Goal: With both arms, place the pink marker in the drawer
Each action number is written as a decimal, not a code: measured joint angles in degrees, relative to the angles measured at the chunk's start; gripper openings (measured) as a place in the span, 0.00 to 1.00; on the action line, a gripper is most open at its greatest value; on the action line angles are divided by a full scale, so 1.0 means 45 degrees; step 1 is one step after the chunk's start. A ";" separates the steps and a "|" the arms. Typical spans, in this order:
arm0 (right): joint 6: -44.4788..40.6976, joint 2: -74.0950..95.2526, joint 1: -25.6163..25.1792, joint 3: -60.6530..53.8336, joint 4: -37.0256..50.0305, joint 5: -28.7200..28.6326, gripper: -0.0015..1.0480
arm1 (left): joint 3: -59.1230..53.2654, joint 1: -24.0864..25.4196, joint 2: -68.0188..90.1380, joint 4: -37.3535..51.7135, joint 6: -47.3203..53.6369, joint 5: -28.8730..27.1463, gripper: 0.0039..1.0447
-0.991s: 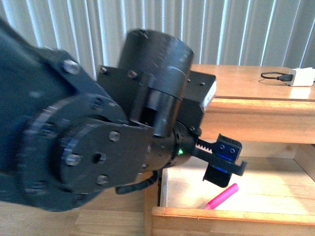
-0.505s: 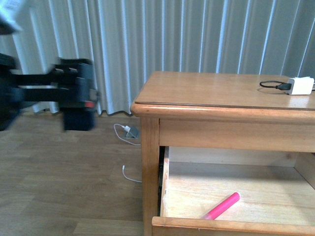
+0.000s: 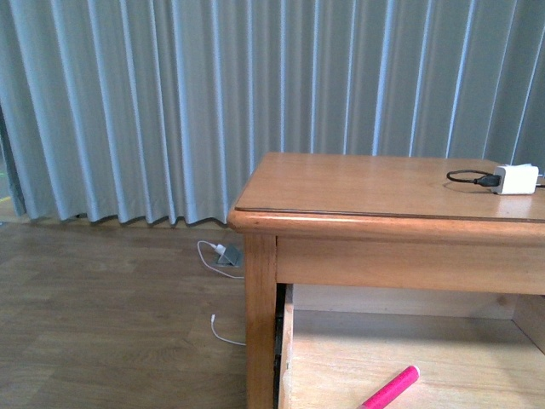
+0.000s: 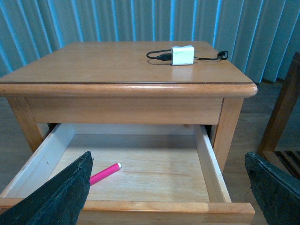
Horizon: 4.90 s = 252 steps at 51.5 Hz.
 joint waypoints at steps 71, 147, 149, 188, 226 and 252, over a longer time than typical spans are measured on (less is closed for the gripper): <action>0.0000 -0.0005 0.0000 0.0000 0.0000 0.0000 0.92 | -0.3274 0.1666 -0.5343 -0.0107 0.2676 0.3215 0.04; 0.1846 1.4722 0.2040 0.5659 -0.1554 0.0777 0.92 | -0.3274 0.1666 -0.6951 -0.1681 0.2710 0.3225 0.94; 0.1831 1.5144 0.2089 0.5974 -0.1336 0.0957 0.92 | -0.3274 0.1666 -0.6951 -0.1681 0.2710 0.3225 0.94; 0.1413 2.1235 0.1005 0.8306 0.7048 0.0617 0.92 | -0.3274 0.1666 -0.6951 -0.1681 0.2710 0.3225 0.94; 0.1384 2.2629 0.0534 0.9102 0.8874 0.0325 0.92 | -0.3274 0.1666 -0.6951 -0.1681 0.2710 0.3225 0.94; 0.0432 1.6325 0.0379 0.5591 0.5649 -0.0646 0.92 | -0.3274 0.1666 -0.6951 -0.1681 0.2705 0.3225 0.94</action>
